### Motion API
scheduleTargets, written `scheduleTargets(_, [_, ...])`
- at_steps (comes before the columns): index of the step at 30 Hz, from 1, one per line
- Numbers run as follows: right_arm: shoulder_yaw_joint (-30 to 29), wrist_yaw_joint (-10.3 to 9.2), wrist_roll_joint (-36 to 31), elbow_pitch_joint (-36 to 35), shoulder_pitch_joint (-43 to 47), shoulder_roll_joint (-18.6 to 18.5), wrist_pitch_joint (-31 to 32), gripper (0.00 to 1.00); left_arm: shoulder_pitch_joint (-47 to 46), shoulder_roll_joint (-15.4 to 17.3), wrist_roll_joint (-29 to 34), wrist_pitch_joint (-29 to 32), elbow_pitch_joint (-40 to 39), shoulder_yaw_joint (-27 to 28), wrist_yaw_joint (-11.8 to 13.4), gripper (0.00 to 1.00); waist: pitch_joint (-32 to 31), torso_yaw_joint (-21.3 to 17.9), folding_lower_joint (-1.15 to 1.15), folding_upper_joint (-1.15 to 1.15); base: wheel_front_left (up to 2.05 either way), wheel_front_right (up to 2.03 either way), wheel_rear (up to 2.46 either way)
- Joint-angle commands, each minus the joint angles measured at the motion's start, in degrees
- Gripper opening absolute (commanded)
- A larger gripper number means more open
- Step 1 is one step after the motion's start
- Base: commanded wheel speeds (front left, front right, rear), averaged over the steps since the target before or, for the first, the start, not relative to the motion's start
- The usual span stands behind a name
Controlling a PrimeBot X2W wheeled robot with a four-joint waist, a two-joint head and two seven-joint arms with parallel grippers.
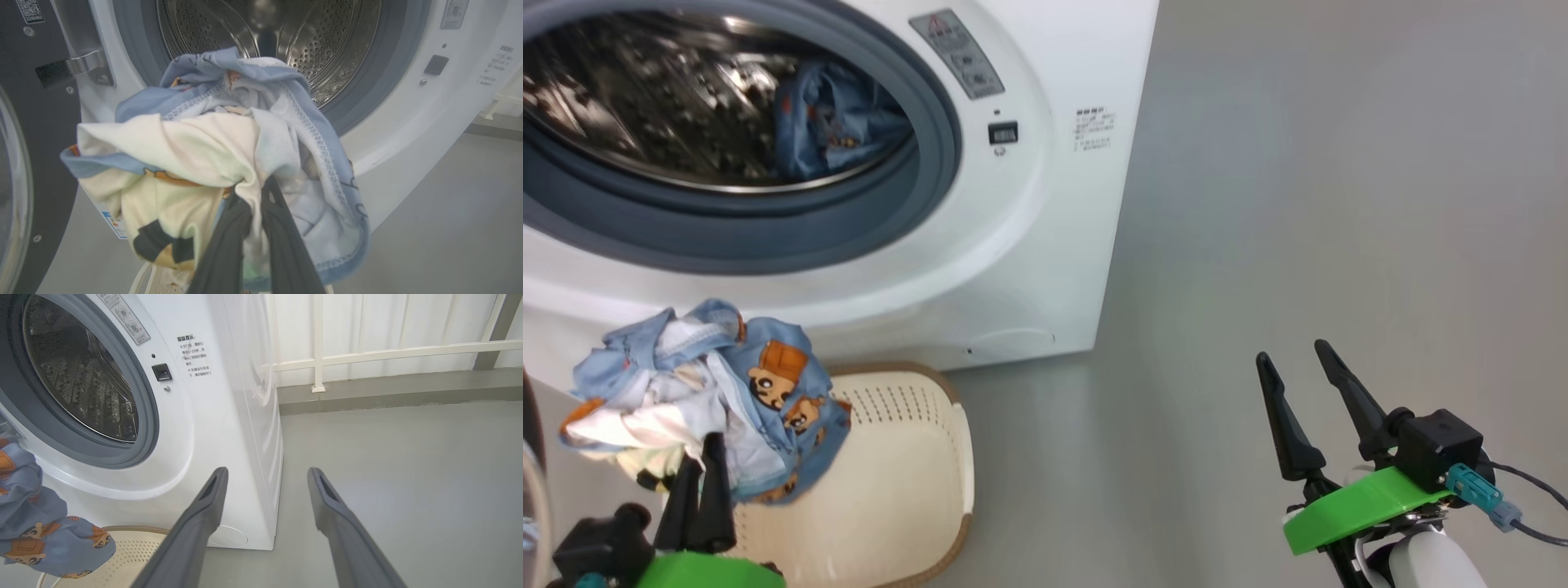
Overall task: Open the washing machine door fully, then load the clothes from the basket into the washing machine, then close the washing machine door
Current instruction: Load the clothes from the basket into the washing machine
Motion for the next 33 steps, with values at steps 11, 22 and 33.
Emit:
scheduleTargets(11, [0.7, 0.09, -0.9, -1.5, 3.0, 0.1, -0.7, 1.0, 6.0, 0.8, 1.9, -0.4, -10.2, 0.9, 3.6, 0.0, -8.4, -0.6, 0.01, 0.0, 0.0, 0.0, 0.0])
scheduleTargets(22, [-0.7, 0.09, -1.1, -1.7, 6.0, 0.4, -0.7, 1.0, 10.5, 0.8, 3.2, -0.4, -12.9, -0.1, 5.2, 0.0, -12.2, -0.2, 0.01, 0.0, 0.0, 0.0, 0.0])
scheduleTargets(33, [-1.1, 0.09, -1.5, -2.2, 6.6, 0.5, -0.7, 1.0, 12.1, 0.8, 2.6, -0.4, -13.6, -0.6, 6.3, 0.0, -12.6, 0.8, 0.01, 0.0, 0.0, 0.0, 0.0])
